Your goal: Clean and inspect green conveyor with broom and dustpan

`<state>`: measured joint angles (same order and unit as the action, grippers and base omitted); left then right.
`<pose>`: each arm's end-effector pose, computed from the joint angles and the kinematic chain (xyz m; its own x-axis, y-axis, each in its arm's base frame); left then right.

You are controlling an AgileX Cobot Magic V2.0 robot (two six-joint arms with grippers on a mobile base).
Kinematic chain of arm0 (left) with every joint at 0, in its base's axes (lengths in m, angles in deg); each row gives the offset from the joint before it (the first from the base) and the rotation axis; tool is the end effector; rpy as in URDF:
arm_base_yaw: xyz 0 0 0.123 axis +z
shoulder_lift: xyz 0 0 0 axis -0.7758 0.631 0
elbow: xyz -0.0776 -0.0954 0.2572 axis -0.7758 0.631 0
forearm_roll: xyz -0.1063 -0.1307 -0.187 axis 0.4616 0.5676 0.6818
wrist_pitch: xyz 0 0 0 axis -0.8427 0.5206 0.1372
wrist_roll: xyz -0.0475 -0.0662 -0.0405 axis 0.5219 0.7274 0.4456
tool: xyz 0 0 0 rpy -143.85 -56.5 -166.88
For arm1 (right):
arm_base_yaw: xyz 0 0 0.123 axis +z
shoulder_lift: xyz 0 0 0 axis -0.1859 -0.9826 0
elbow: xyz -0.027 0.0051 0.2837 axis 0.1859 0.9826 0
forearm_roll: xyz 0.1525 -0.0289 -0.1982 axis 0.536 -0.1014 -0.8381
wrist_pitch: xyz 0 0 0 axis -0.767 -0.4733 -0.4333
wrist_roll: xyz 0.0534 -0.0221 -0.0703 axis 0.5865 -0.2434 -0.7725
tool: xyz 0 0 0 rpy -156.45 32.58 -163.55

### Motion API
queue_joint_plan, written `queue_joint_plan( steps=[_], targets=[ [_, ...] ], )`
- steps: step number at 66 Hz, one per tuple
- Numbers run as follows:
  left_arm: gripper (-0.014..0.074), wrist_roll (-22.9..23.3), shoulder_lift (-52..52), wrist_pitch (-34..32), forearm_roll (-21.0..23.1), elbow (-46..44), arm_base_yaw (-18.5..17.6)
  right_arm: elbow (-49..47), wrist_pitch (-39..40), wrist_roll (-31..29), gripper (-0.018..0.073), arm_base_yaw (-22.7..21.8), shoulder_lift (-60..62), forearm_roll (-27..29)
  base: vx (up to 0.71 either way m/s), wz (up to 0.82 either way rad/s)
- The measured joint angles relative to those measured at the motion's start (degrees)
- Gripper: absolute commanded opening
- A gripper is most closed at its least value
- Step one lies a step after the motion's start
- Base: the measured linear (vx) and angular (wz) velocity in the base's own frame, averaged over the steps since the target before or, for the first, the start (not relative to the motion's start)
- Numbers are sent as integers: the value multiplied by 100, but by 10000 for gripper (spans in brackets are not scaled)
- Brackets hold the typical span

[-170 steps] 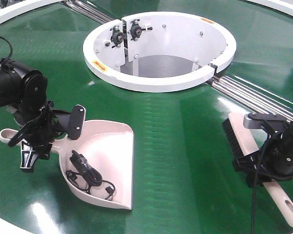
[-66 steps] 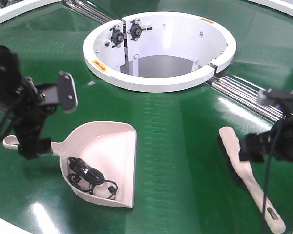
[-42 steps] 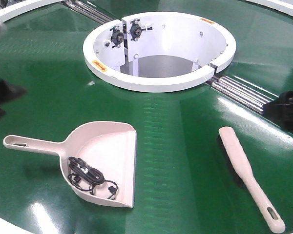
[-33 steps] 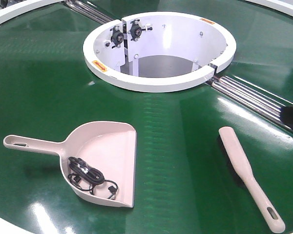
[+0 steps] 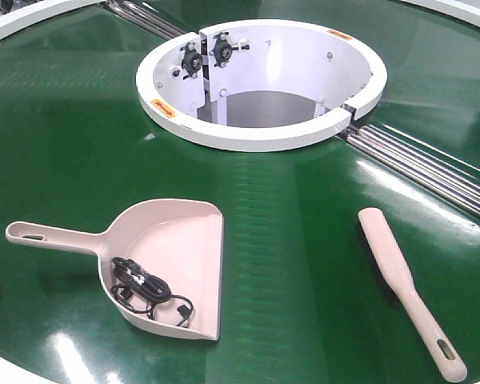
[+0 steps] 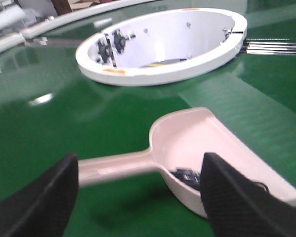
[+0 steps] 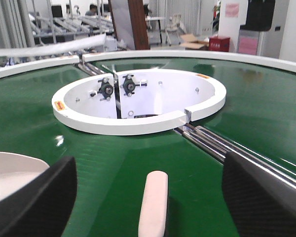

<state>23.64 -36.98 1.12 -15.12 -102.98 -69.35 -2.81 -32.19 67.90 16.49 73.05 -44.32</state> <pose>0.0806 -0.0247 0.2659 -0.1851 0.2558 -0.9488 0.3354 0.9240 0.1837 0.0407 0.0092 0.2757 -0.0642 0.0021 -0.9979 -0.1551 0.9878 0.0121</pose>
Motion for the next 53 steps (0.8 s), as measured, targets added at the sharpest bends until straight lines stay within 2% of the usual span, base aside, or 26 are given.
queue_joint_plan(
  steps=[4,8,11,13,17,18,20,53],
  targets=[
    [456,195,-123,-404,0,565,0,346,274,0,555,0,176,0,0,0],
    [382,248,-158,-813,0,896,0,611,436,0,481,0,209,0,0,0],
    [291,265,-164,-1021,0,1005,0,690,493,0,372,0,188,0,0,0],
    [206,269,-163,-1130,0,1028,0,710,544,0,303,0,163,0,0,0],
    [19,269,-170,-1259,0,1047,0,716,633,0,108,0,66,0,0,0],
    [-12,269,-170,-1266,0,1047,0,716,634,0,68,0,46,0,0,0],
    [-9,269,-170,-1266,0,1041,0,716,639,0,-18,0,-9,0,0,0],
    [-8,276,-170,-1084,0,981,0,716,678,4,-10,0,-115,5,0,0]
  ],
)
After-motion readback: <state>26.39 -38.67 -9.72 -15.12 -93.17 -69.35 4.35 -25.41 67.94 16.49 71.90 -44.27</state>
